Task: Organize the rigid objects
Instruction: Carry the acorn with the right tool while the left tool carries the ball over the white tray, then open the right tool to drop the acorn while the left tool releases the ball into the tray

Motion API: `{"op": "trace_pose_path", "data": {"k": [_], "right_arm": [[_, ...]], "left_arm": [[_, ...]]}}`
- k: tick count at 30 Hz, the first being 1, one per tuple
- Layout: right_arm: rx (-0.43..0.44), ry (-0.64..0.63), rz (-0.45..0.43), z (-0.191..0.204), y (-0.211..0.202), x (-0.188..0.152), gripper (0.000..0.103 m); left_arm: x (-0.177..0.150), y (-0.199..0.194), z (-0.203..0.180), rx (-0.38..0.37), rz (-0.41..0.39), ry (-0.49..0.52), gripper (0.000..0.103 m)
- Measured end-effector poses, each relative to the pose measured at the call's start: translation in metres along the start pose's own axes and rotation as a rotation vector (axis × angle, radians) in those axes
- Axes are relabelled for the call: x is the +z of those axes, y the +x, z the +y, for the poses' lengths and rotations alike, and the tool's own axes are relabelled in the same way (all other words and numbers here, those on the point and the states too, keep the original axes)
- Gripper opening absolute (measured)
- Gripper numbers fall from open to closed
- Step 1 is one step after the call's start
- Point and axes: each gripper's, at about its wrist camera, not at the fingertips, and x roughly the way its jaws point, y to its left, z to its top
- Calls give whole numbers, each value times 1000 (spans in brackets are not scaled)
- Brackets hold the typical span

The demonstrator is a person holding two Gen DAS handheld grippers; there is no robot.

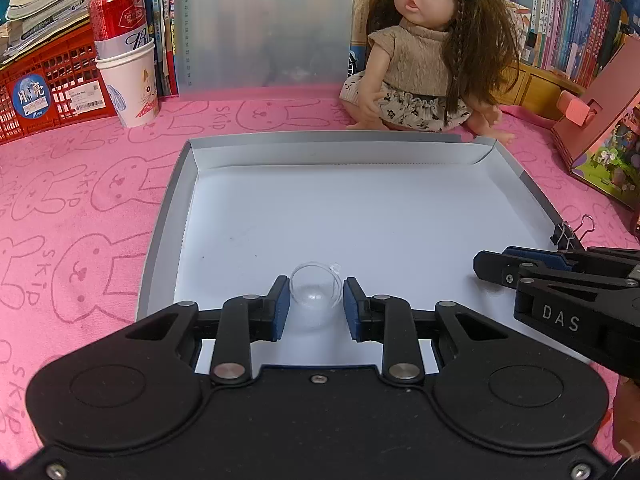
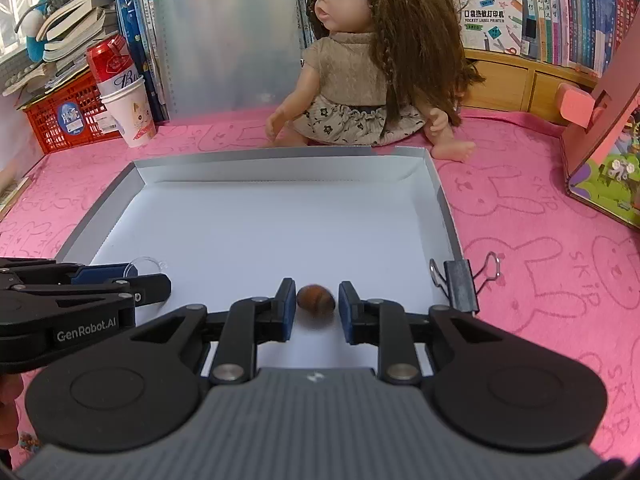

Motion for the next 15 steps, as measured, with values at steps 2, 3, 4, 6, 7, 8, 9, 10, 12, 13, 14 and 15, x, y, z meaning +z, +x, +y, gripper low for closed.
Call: {"op": "trace_pose_path", "data": {"k": [2, 3, 4, 6, 7, 8, 9, 10, 12, 13, 14, 15], "right_arm": [[1, -2, -4, 0, -1, 0, 34], [-1, -3, -5, 0, -1, 0, 38], [-2, -5, -9, 0, -2, 0, 42], [-2, -8, -14, 1, -3, 0, 48], [-3, -8, -17, 1, -4, 0, 49], [-3, -9, -20, 1, -5, 0, 50], [-3, -9, -21, 1, -5, 0, 52], [-3, -9, -22, 1, -6, 0, 55], [0, -10, -25, 1, -8, 0, 58], [1, -10, -27, 1, -9, 0, 60], [0, -10, -29, 1, -10, 0, 61], [-1, -11, -31, 1, -11, 0, 62]], "left_arm": [[0, 0, 0, -1, -1, 2, 28], [0, -1, -1, -2, 0, 4, 28], [0, -1, -2, -3, 0, 6, 29], [0, -2, -3, -7, -1, 9, 33], [0, -3, -4, -8, -3, 10, 38], [0, -4, -4, -8, -6, 12, 40], [0, -5, -5, -8, -8, 13, 42], [0, -6, -5, -10, -11, 14, 43], [0, -8, -5, -14, -15, 14, 48], [0, -10, -6, -14, -19, 14, 50], [0, -11, -6, -13, -22, 15, 51], [0, -12, -6, -13, -24, 17, 52]]}}
